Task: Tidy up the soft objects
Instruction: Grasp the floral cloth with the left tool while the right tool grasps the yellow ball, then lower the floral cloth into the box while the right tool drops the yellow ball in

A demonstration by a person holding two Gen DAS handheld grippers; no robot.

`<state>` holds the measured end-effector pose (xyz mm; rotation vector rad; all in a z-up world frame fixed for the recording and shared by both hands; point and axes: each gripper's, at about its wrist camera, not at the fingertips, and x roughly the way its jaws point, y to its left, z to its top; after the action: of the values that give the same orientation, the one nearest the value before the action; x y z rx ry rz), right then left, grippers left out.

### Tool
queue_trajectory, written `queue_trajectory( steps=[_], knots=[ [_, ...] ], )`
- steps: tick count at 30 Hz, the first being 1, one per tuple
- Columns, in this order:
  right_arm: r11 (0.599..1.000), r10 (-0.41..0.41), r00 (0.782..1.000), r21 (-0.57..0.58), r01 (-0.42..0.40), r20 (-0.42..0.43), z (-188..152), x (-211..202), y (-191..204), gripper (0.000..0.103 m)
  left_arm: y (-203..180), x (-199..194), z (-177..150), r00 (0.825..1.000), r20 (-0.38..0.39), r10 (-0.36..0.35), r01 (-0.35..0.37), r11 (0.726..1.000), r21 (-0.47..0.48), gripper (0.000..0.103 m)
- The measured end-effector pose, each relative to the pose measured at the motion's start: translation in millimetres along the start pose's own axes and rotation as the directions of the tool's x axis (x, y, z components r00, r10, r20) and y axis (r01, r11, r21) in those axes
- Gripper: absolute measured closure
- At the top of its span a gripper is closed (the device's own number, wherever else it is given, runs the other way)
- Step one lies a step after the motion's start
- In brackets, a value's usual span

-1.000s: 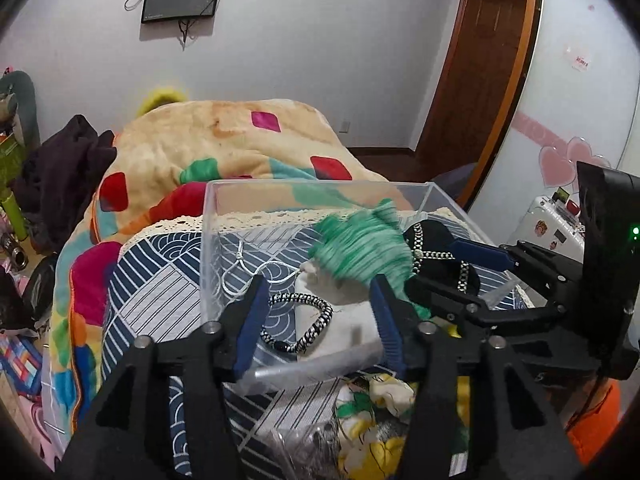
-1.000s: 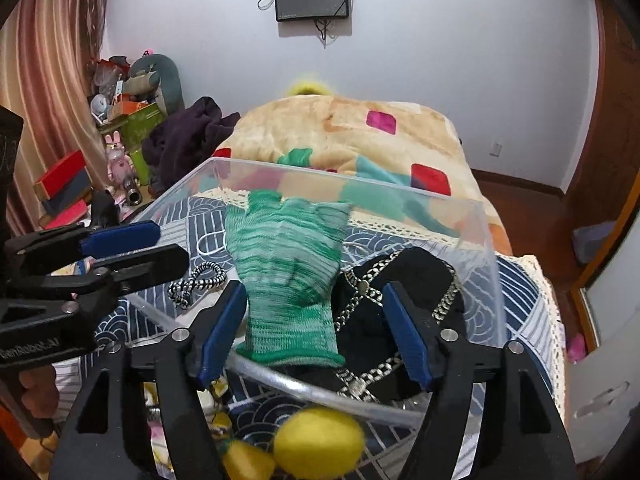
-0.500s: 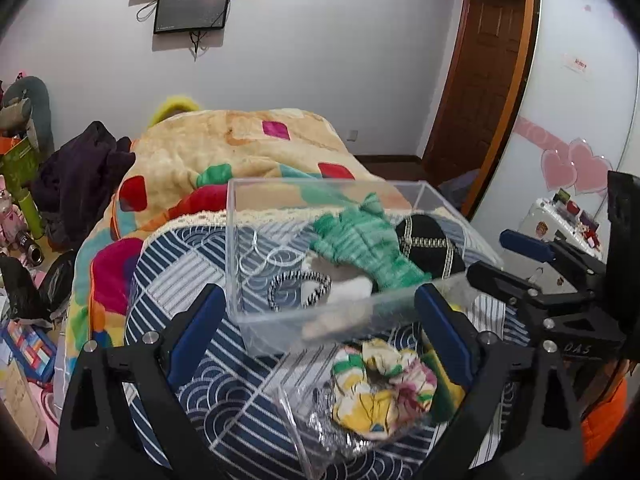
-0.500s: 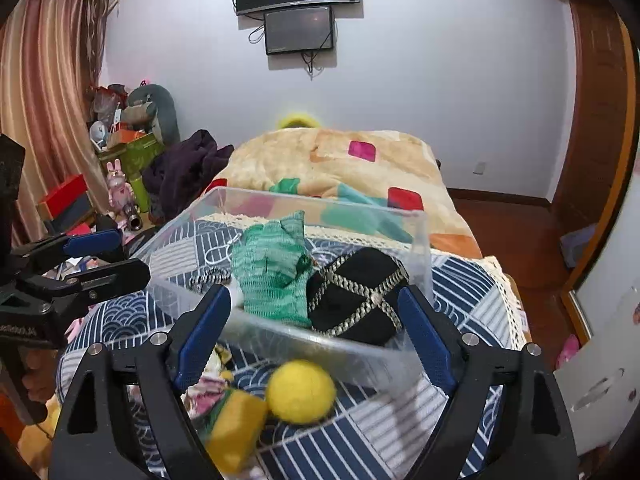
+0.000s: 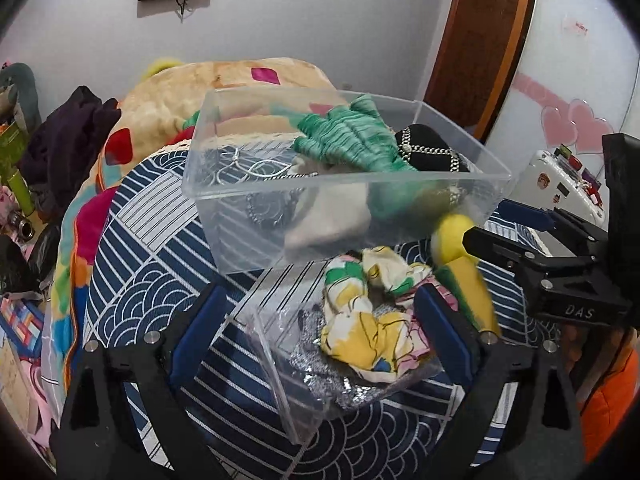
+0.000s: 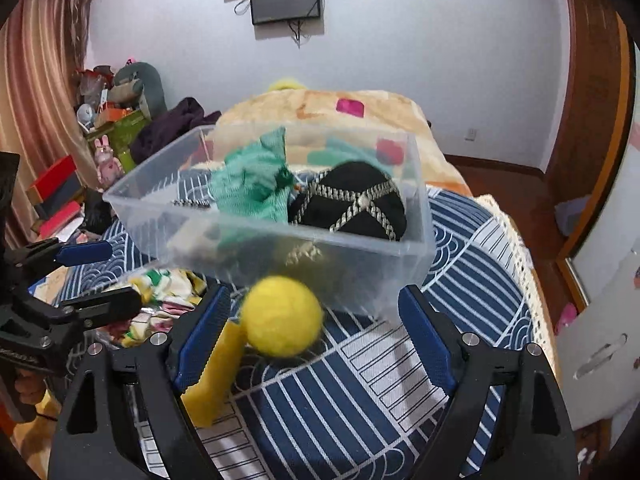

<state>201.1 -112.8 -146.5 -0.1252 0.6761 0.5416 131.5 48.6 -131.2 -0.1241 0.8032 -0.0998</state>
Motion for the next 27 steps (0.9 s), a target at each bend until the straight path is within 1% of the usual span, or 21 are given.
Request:
queue_trajectory(
  steps=[1, 2, 3, 4, 6, 7, 9, 10, 11, 15, 21, 23, 27],
  knots=[
    [1.0, 0.004, 1.0, 0.007, -0.004, -0.005, 0, 2, -1, 0.019, 0, 1, -1, 1.0, 0.001, -0.003, 0.003, 1.0, -0.004, 0.008],
    [1.0, 0.008, 1.0, 0.011, -0.008, -0.012, 0, 4, -2, 0.02, 1, 1, -2, 1.0, 0.0, -0.012, 0.012, 1.0, -0.012, 0.014],
    [1.0, 0.007, 1.0, 0.015, -0.007, -0.017, -1, 6, -2, 0.021, 1, 2, -3, 1.0, -0.002, -0.021, 0.02, 1.0, -0.016, 0.022],
    [1.0, 0.003, 1.0, 0.018, -0.002, -0.018, -2, 7, -3, 0.022, 1, 3, -4, 0.999, -0.008, -0.036, 0.036, 0.999, -0.017, 0.025],
    [1.0, 0.008, 1.0, 0.021, -0.008, -0.022, -2, 7, -3, 0.031, 0, 6, -6, 0.999, -0.013, -0.052, 0.052, 0.999, -0.015, 0.037],
    [0.999, 0.023, 0.999, 0.027, -0.023, -0.025, -2, 7, -4, 0.033, -1, 7, -7, 0.998, -0.012, -0.055, 0.055, 0.998, -0.012, 0.04],
    [0.998, 0.053, 0.998, 0.04, -0.052, -0.028, -3, 7, -5, 0.042, -4, 7, -9, 0.998, -0.014, -0.067, 0.067, 0.998, -0.001, 0.052],
    [0.997, 0.07, 0.997, 0.043, -0.069, -0.031, -3, 7, -5, 0.047, -6, 6, -10, 0.997, -0.013, -0.074, 0.074, 0.997, 0.001, 0.054],
    [0.996, 0.082, 0.996, 0.045, -0.081, -0.034, -4, 7, -4, 0.05, -7, 6, -11, 0.997, -0.009, -0.074, 0.074, 0.997, 0.007, 0.056],
    [0.989, 0.141, 0.989, 0.056, -0.139, -0.044, -6, 9, -1, 0.066, -11, 1, -12, 0.998, 0.012, -0.055, 0.055, 0.998, 0.031, 0.07],
    [0.988, 0.148, 0.988, 0.052, -0.145, -0.041, -9, 7, 1, 0.069, -10, -8, -8, 0.998, 0.034, -0.054, 0.053, 0.998, 0.023, 0.087],
    [0.988, 0.145, 0.989, 0.052, -0.143, -0.036, -10, 6, 1, 0.07, -6, -11, -6, 0.998, 0.043, -0.053, 0.052, 0.998, 0.024, 0.091],
    [0.991, 0.131, 0.991, 0.041, -0.13, -0.018, -11, -3, 4, 0.07, -5, -23, -2, 0.995, 0.077, -0.057, 0.055, 0.998, 0.034, 0.095]
  ],
)
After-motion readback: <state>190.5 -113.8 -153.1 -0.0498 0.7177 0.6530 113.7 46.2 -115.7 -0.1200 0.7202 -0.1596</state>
